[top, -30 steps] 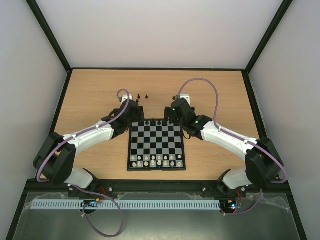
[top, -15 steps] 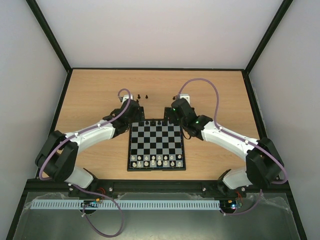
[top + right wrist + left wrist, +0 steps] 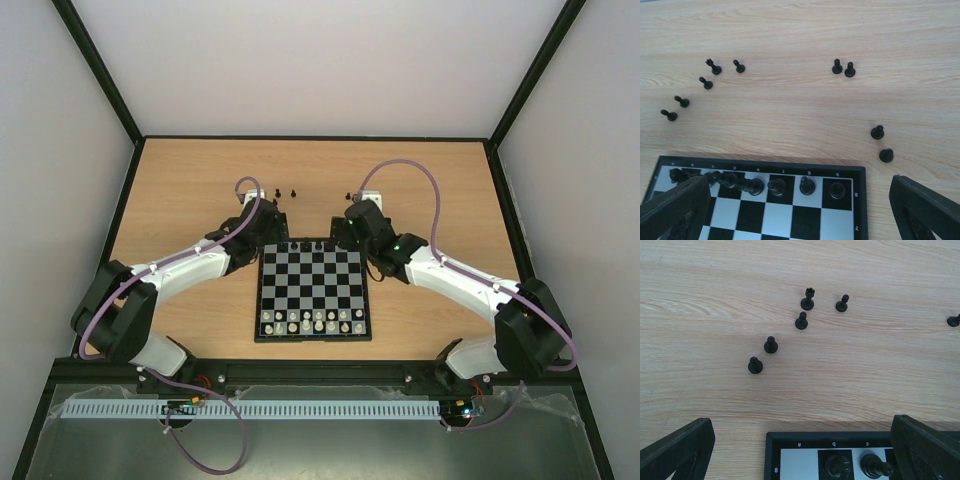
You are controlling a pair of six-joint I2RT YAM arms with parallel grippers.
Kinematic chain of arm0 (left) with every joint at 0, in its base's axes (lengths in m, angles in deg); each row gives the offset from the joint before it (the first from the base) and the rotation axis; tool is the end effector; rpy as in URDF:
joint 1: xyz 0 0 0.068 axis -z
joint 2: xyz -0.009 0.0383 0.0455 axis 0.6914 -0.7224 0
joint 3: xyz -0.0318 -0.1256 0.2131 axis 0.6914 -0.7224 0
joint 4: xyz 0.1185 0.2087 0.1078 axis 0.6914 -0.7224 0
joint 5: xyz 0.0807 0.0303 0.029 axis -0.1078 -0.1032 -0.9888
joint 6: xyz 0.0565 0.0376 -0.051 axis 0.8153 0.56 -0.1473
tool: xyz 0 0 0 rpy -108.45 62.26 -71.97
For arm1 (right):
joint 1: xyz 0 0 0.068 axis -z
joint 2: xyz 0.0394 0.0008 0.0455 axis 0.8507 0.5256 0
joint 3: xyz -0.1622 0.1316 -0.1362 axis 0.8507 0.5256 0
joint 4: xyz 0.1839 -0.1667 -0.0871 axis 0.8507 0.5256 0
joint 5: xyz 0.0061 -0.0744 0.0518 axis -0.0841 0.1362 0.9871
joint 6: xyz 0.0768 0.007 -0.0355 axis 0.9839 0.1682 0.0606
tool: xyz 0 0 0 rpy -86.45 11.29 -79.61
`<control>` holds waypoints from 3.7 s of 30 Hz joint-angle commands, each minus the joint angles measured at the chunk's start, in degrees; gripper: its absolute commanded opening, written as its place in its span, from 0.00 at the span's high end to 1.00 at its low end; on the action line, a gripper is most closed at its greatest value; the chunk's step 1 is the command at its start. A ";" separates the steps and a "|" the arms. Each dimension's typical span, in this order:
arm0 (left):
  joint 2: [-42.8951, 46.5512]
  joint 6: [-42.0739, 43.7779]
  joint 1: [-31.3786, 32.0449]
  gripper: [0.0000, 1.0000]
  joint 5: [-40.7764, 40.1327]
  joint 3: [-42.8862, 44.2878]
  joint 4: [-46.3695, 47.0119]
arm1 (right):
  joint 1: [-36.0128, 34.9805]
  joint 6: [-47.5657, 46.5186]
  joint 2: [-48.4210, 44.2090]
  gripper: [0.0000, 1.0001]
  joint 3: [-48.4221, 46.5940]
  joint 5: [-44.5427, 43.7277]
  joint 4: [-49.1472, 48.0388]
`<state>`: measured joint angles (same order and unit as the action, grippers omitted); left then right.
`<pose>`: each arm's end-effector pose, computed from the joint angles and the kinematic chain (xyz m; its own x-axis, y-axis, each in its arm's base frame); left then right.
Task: Set up the chess pieces on the board
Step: Pick up the chess piece at the center of the board.
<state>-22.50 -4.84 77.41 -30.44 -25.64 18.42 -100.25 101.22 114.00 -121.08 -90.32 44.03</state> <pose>0.3034 -0.1695 0.1641 -0.5865 -0.1687 -0.7922 -0.0156 0.9802 -0.1973 0.2791 0.2124 0.2255 -0.4847 0.2050 -0.8504 -0.1335 0.9434 0.3035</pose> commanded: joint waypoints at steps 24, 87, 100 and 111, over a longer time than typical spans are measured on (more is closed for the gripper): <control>1.47 0.46 -0.37 0.01 -1.19 0.60 0.38 | 0.25 -0.57 -1.39 0.01 2.84 -3.78 -1.61; 2.80 1.30 -0.47 0.01 -0.28 0.42 0.48 | 5.66 -1.75 1.38 0.29 0.43 4.65 1.45; -7.22 1.70 -1.66 0.28 3.20 12.25 -6.14 | 5.66 -1.19 -1.86 0.29 1.78 5.85 0.45; -29.51 5.64 -8.44 0.49 15.03 39.59 -22.04 | 5.66 -1.01 -2.66 0.29 1.83 6.78 0.33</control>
<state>-47.07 -1.76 70.68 -20.58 6.58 5.02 -94.72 99.58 113.37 -119.90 -84.07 44.30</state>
